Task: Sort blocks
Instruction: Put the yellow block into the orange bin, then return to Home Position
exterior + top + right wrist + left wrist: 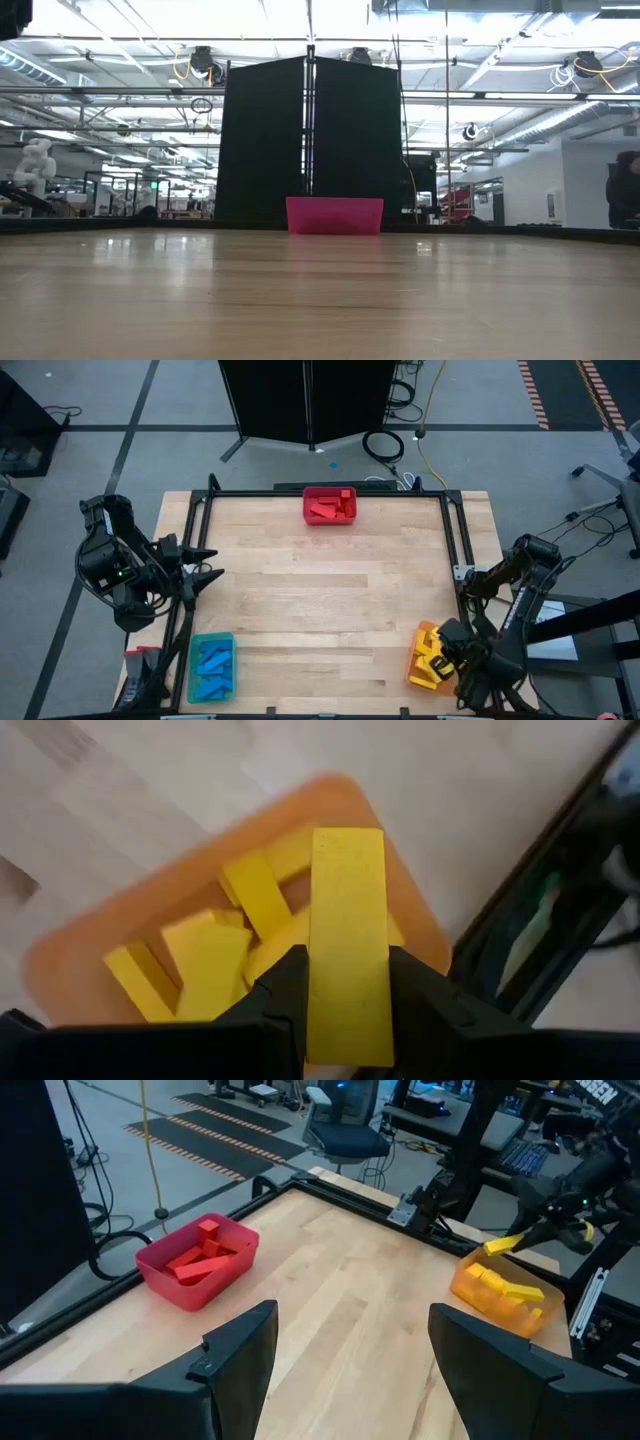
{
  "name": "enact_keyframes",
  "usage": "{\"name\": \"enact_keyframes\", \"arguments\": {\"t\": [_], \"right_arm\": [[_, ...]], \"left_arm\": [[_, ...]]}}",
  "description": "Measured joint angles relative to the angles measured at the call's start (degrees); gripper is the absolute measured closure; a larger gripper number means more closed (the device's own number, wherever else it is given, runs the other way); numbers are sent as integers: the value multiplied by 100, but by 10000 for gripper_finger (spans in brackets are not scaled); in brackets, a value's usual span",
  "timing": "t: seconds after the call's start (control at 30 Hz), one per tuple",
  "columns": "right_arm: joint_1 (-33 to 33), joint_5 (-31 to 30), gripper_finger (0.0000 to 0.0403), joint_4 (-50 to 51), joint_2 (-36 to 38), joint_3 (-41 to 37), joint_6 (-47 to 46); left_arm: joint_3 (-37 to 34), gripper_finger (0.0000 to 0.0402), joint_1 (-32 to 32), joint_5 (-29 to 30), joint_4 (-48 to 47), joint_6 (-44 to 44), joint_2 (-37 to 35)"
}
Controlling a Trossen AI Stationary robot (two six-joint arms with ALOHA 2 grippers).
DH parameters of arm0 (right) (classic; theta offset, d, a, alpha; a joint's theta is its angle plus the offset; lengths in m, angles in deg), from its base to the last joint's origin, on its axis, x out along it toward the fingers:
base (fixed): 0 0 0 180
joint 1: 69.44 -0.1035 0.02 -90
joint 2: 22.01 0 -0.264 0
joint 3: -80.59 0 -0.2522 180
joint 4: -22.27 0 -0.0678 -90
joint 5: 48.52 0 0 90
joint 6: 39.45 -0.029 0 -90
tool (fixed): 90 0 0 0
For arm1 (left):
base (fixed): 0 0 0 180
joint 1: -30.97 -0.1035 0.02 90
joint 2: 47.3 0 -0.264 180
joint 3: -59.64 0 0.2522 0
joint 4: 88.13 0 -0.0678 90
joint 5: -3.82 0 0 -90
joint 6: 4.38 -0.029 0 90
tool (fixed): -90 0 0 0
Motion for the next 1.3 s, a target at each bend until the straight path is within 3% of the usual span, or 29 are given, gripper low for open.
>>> {"name": "enact_keyframes", "arguments": {"t": [0.37, 0.63, 0.87, 0.97, 1.1, 1.3], "right_arm": [[-298, 213, 315, -1982, 0, -1215, -329], [-262, 183, 314, -2074, 0, -1283, -307], [-262, -625, 176, -1284, 0, -554, -113], [-262, -1016, 137, -739, 0, -72, 106], [-262, -1240, 114, -152, 0, 537, 486], [-117, -2085, 113, 485, 7, 1700, 908]], "left_arm": [[0, 137, 0, 109, -41, -31, 0], [0, 137, 0, 111, -50, -291, 0], [0, 137, -2, -24, 88, -299, -4], [0, 137, 0, -274, 190, -296, 0], [0, 137, 0, -286, 343, -297, 0], [0, 137, -1, -335, 488, -297, 0]]}}
